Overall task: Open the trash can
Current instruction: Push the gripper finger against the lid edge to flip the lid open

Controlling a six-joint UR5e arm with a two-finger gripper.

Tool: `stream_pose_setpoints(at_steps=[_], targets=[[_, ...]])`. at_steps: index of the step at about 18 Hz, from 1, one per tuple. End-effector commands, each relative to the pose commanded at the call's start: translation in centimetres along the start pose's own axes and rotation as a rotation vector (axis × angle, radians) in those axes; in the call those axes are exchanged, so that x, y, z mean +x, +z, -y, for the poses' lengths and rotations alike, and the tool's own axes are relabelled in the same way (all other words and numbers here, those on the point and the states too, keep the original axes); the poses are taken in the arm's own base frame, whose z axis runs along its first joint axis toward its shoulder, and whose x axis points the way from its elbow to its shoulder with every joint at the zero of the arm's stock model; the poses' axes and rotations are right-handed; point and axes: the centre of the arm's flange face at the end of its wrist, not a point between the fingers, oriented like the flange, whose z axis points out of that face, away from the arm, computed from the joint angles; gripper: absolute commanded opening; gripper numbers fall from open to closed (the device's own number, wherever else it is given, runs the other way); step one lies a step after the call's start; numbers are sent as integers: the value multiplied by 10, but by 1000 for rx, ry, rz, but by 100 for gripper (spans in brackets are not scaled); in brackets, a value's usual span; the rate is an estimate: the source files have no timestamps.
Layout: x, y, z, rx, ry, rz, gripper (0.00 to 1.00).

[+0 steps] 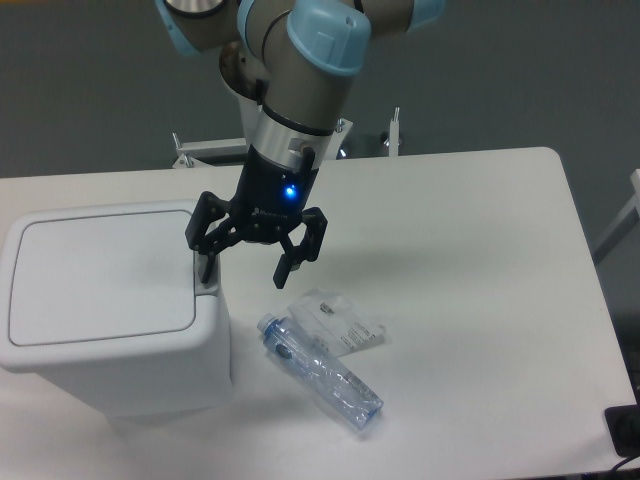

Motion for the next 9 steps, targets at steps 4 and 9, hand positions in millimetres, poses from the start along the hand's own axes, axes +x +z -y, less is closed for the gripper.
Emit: stream_pose_setpoints(at_steps=[4,9], targets=[[-1,0,0,-1,-2,1,100],[-6,4,-3,-11,-7,24,100]])
